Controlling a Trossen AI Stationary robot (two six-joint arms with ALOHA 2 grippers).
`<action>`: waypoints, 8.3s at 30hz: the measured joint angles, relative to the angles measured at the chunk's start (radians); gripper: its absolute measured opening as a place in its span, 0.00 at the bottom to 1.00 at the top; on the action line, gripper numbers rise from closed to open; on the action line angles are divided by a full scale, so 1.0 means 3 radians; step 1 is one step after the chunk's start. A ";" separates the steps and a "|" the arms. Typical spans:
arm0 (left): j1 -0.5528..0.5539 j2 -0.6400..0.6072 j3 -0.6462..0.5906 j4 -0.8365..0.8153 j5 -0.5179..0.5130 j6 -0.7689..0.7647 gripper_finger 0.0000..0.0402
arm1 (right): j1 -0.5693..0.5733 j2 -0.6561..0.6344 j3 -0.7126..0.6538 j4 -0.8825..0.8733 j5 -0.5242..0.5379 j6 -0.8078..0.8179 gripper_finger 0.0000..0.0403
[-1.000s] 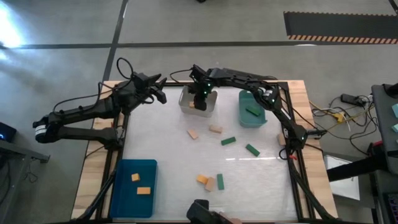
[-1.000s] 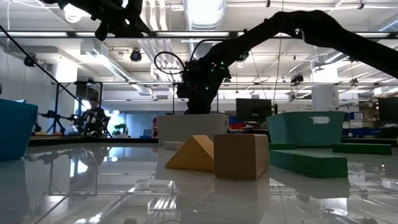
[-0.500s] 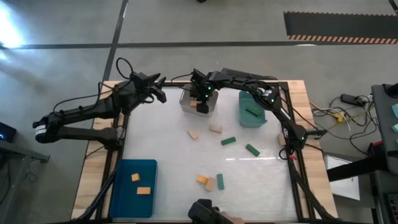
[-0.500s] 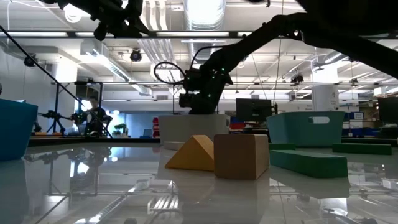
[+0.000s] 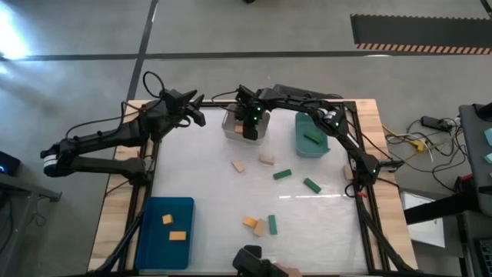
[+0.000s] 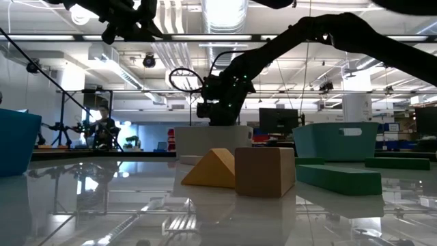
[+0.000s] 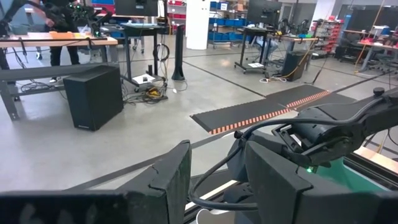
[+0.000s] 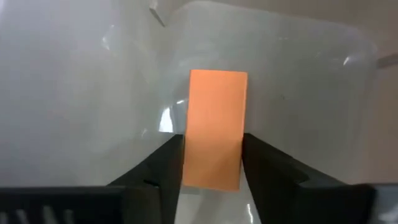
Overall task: Sort & place blocks by color
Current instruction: Put the yellow block into the blue bin
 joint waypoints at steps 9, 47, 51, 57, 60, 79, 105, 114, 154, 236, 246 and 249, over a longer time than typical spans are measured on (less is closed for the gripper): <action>0.0001 0.0000 0.0000 0.0001 -0.0002 -0.0001 0.34 | -0.0008 -0.0003 0.0005 0.0066 0.0048 0.0025 0.26; 0.0000 0.0008 0.0048 0.0001 0.0000 -0.0017 0.34 | -0.0069 -0.0012 0.0477 0.0035 -0.0238 0.0055 0.24; 0.0000 0.0007 0.0051 0.0001 -0.0054 -0.0021 0.34 | -0.0071 -0.0012 0.0446 0.0050 -0.0236 0.0057 0.39; 0.0001 0.0006 0.0051 0.0000 -0.0359 -0.0020 0.34 | -0.0070 -0.0012 0.0295 0.0099 -0.0237 0.0068 0.55; 0.0001 0.0006 0.0044 0.0000 -0.0437 -0.0020 0.34 | -0.0060 -0.0012 0.0189 0.0133 -0.0232 0.0112 0.59; 0.0029 0.0006 0.0037 -0.0001 -0.0456 -0.0017 0.34 | -0.0048 -0.0031 -0.0116 0.0449 -0.0097 0.0146 0.43; 0.0014 0.0004 0.0089 0.0000 -0.0429 -0.0011 0.34 | -0.0051 -0.0011 0.0315 0.0085 0.0122 0.0195 0.02; 0.0009 0.0000 0.0100 0.0001 -0.0385 -0.0016 0.34 | -0.0050 -0.0006 0.0370 -0.0017 -0.0171 0.0229 0.02; -0.0009 -0.0020 0.0103 0.0003 -0.0341 -0.0015 0.34 | -0.0079 0.0022 0.0439 -0.0152 -0.0057 0.0179 0.36; -0.0008 0.0234 0.0114 0.0391 0.1842 0.0008 0.34 | -0.0414 -0.1091 0.0247 -0.0320 -0.3141 0.1870 0.31; -0.0008 0.0652 0.0108 0.0916 0.2127 0.0007 0.34 | -0.0226 -0.1091 0.0250 -0.0133 -0.3373 0.2191 0.31; -0.0008 0.0708 0.0097 0.1069 0.2209 -0.0001 0.34 | -0.0211 -0.1095 0.0254 -0.0075 -0.3379 0.2304 0.31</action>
